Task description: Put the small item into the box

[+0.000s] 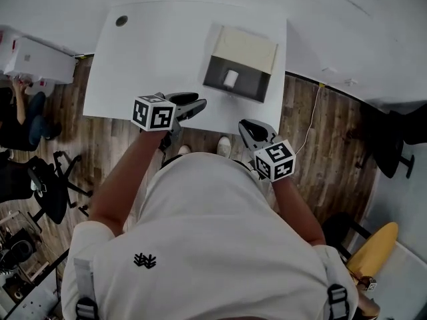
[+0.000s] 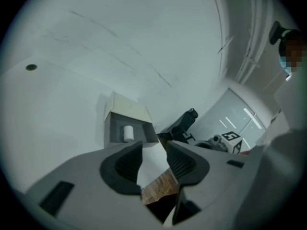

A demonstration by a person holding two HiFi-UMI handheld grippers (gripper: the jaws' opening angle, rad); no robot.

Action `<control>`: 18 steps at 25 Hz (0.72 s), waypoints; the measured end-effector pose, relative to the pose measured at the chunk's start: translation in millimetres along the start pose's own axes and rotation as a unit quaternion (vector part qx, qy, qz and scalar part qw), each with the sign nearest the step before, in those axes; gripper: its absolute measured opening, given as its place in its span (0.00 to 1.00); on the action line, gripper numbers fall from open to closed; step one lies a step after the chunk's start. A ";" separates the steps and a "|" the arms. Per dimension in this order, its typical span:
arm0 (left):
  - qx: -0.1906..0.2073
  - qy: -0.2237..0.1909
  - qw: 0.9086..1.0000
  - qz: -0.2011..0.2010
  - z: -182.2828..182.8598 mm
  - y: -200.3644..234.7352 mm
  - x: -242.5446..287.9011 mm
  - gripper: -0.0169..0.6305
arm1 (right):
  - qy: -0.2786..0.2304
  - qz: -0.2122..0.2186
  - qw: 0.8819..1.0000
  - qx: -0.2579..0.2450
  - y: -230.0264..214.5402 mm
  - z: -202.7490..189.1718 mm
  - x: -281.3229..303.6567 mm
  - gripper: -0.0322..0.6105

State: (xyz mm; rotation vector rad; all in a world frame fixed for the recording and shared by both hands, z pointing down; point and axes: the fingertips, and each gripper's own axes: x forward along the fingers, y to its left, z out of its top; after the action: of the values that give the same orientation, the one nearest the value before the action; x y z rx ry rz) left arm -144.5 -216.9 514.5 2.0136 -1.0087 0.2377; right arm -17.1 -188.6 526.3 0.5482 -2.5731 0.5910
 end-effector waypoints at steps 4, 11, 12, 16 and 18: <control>0.023 -0.040 0.998 -0.050 -4.6 -23.2 -45.3 0.16 | -0.004 -0.007 1.000 -0.004 23.9 7.3 8.7 0.08; 0.100 -0.042 0.991 -0.080 -24.2 -50.4 -101.0 0.04 | -0.017 -0.006 1.000 0.005 71.2 15.0 18.0 0.07; 0.107 -0.040 0.990 -0.085 -26.2 -53.8 -105.9 0.04 | -0.018 -0.009 1.000 0.007 76.1 14.2 17.7 0.07; 0.122 -0.042 0.984 -0.122 -30.0 -61.7 -124.9 0.04 | -0.021 -0.025 0.999 0.005 91.3 14.9 19.7 0.07; 0.131 -0.037 0.982 -0.131 -34.0 -62.5 -133.1 0.04 | -0.027 -0.034 0.999 0.004 99.6 16.9 20.4 0.07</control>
State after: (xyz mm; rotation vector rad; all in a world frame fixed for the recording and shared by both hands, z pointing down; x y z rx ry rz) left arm -179.8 -95.7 431.8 2.3856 -0.7749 0.1612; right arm -85.6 -119.8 491.8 0.6595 -2.5930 0.5704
